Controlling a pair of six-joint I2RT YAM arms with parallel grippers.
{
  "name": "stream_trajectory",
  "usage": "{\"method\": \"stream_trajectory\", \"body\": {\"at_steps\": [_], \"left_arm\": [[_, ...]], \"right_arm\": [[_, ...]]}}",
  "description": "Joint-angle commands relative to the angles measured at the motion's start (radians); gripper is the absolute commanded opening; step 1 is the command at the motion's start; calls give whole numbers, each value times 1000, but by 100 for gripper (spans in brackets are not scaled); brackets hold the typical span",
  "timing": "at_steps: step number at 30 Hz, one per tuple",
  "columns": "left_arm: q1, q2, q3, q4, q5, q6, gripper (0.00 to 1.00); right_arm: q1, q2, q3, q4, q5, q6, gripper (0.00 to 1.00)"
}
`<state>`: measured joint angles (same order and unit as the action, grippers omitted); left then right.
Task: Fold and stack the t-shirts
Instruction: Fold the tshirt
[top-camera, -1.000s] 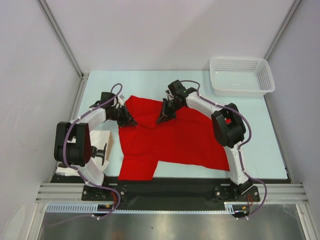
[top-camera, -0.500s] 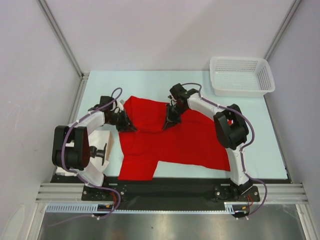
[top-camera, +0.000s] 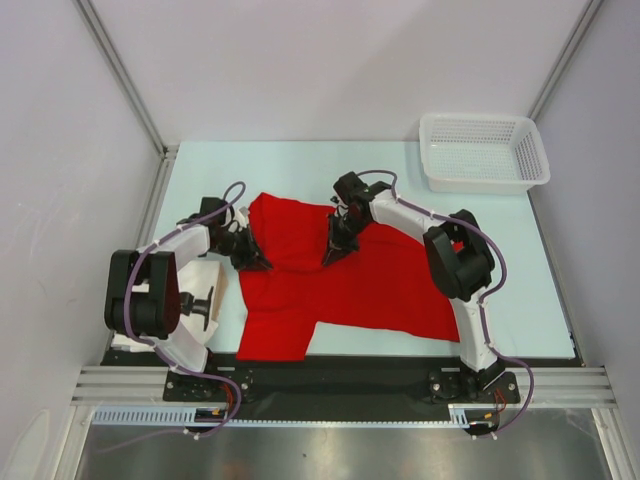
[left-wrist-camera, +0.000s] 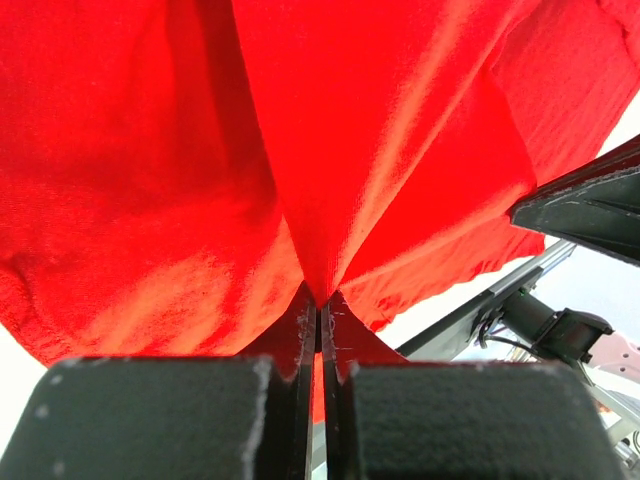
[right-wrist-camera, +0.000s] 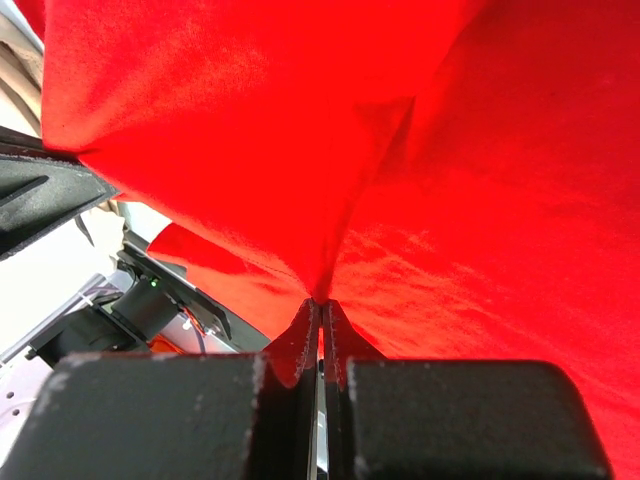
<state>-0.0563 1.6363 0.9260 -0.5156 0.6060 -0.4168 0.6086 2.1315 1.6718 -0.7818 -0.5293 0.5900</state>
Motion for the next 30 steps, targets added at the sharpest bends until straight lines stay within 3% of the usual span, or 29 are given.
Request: {"method": "stream_trajectory", "body": {"at_steps": [1, 10, 12, 14, 15, 19, 23, 28, 30], "left_arm": [[10, 2, -13, 3, -3, 24, 1], [10, 19, -13, 2, -29, 32, 3], [10, 22, -9, -1, -34, 30, 10], [10, 23, 2, -9, -47, 33, 17], [10, 14, 5, -17, -57, 35, 26], [10, -36, 74, -64, -117, 58, 45], [10, -65, 166, -81, -135, 79, 47], [21, -20, 293, 103, -172, 81, 59], [27, 71, 368, 137, -172, 98, 61]], "right_arm": [[0, -15, 0, -20, 14, -13, 0], [3, 15, 0, -23, 0, -16, 1], [8, 21, -1, -24, -6, -15, 2], [11, 25, -1, -27, -21, -16, 7], [13, 31, -1, -39, -32, -25, 9], [20, -7, -39, -96, -57, -88, 29], [-47, -139, -171, -15, 12, -90, 36], [-173, -197, -135, -22, 144, -88, 48], [-260, -220, -144, -14, 181, -81, 51]]}}
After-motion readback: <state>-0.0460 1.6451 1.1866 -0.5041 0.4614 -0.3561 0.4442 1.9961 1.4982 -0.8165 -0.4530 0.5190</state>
